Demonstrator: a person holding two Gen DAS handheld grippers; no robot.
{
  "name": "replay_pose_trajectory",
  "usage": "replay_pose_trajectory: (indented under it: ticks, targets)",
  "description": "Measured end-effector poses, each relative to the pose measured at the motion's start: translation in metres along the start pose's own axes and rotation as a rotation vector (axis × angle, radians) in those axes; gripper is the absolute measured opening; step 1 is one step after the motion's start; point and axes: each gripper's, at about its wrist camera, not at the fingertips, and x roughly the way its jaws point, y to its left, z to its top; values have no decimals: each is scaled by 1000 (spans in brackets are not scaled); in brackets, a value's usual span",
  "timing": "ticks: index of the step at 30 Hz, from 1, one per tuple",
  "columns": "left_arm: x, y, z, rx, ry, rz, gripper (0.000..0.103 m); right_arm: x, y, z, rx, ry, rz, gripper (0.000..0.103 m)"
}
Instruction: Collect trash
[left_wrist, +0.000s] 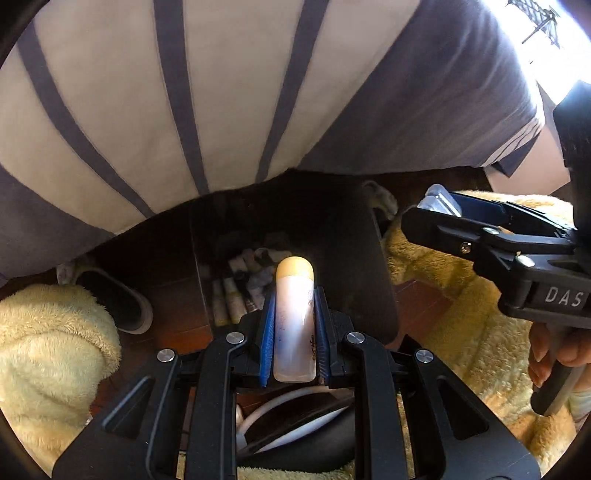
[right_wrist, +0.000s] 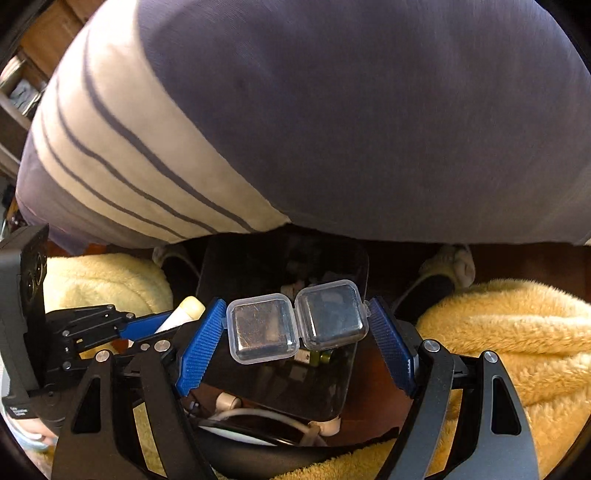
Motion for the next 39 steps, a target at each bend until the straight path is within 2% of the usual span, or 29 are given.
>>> replay_pose_trajectory:
  ticks: [6, 7, 8, 10, 14, 16, 18, 22, 34, 39]
  targets:
    - [8, 1, 0, -8, 35, 20, 18, 10, 5, 5, -2, 19, 8, 81]
    - [7, 2, 0, -7, 35, 31, 24, 11, 6, 7, -2, 23, 7, 82]
    - [5, 2, 0, -5, 29, 42, 36, 11, 5, 8, 4, 22, 2, 85]
    - [-1, -1, 1, 5, 14, 71, 49, 10, 5, 9, 9, 16, -8, 91]
    - [-15, -1, 2, 5, -13, 102, 53, 2, 3, 10, 12, 0, -14, 93]
    - [-25, 1, 2, -2, -34, 111, 60, -6, 3, 11, 10, -18, -26, 100]
    - [-39, 4, 2, -16, -60, 118, 78, -19, 4, 12, 7, -45, -43, 100]
    - [-83, 11, 1, -33, -156, 155, 93, -47, 5, 15, 0, -109, -75, 100]
    - [-235, 11, 8, -75, -509, 328, 95, -164, 35, 32, -73, -394, -254, 100]
    - [-293, 5, 7, -82, -657, 373, 95, -214, 39, 42, -85, -534, -314, 100]
